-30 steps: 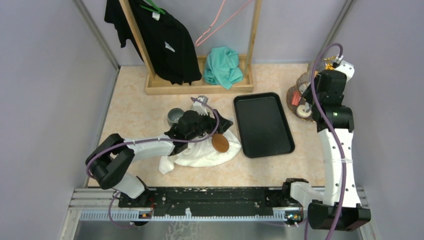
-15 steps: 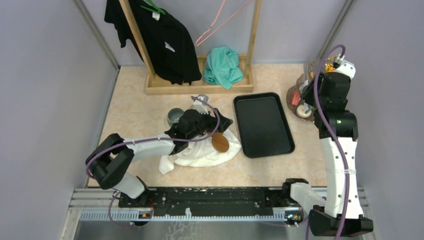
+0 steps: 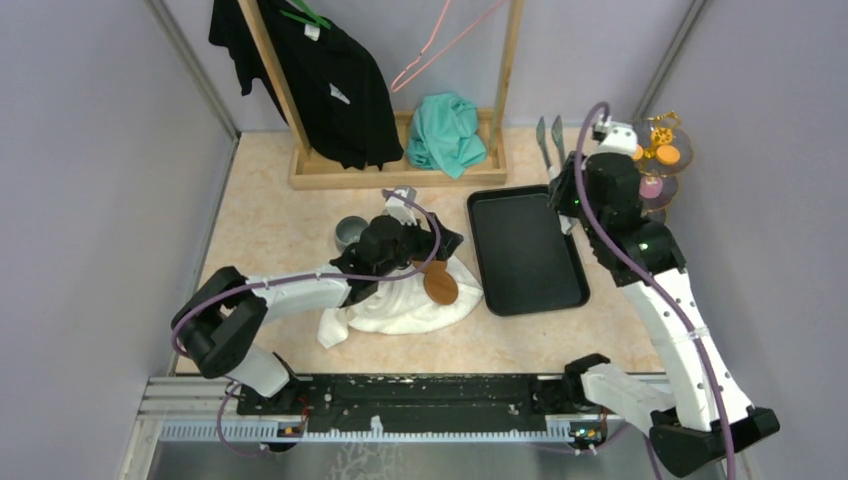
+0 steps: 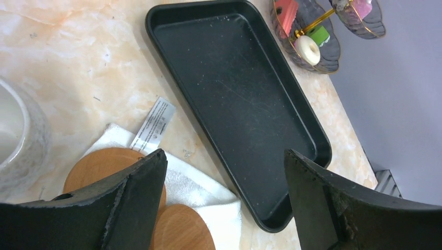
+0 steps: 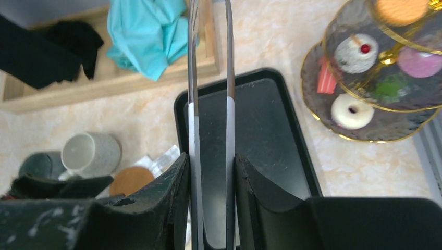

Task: Serve the afternoon tea
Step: Place the desert on the desert table, then place the clamp on the tray.

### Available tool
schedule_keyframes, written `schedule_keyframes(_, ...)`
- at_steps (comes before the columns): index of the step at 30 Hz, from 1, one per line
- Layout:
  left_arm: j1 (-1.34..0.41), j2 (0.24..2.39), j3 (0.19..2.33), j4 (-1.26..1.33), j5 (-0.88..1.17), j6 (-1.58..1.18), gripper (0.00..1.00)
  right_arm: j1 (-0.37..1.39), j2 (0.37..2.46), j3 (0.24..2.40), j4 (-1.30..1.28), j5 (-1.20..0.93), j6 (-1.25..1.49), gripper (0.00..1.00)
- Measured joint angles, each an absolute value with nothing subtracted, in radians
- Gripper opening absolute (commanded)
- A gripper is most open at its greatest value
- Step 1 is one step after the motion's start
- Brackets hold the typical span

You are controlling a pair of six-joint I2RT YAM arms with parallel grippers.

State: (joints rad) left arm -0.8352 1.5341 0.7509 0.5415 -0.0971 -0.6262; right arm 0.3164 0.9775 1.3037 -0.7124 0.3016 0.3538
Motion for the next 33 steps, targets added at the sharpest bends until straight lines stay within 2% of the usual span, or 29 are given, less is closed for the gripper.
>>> schedule_keyframes(7, -0.832, 1.570, 0.785, 0.532, -0.113, -0.611, 0.88, 0.428, 1.042, 1.132, -0.615, 0.340, 0.352, 0.00)
schedule_keyframes(16, -0.823, 1.641, 0.800, 0.523, -0.113, -0.607, 0.88, 0.439, 1.107, 0.866, -0.462, 0.333, 0.369, 0.00)
schedule_keyframes(24, -0.822, 1.681, 0.857, 0.515, -0.112, -0.592, 0.88, 0.446, 1.161, 0.724, -0.324, 0.324, 0.395, 0.00)
schedule_keyframes(33, -0.822, 1.681, 0.858, 0.513, -0.117, -0.576, 0.88, 0.471, 1.247, 0.641, -0.215, 0.324, 0.455, 0.13)
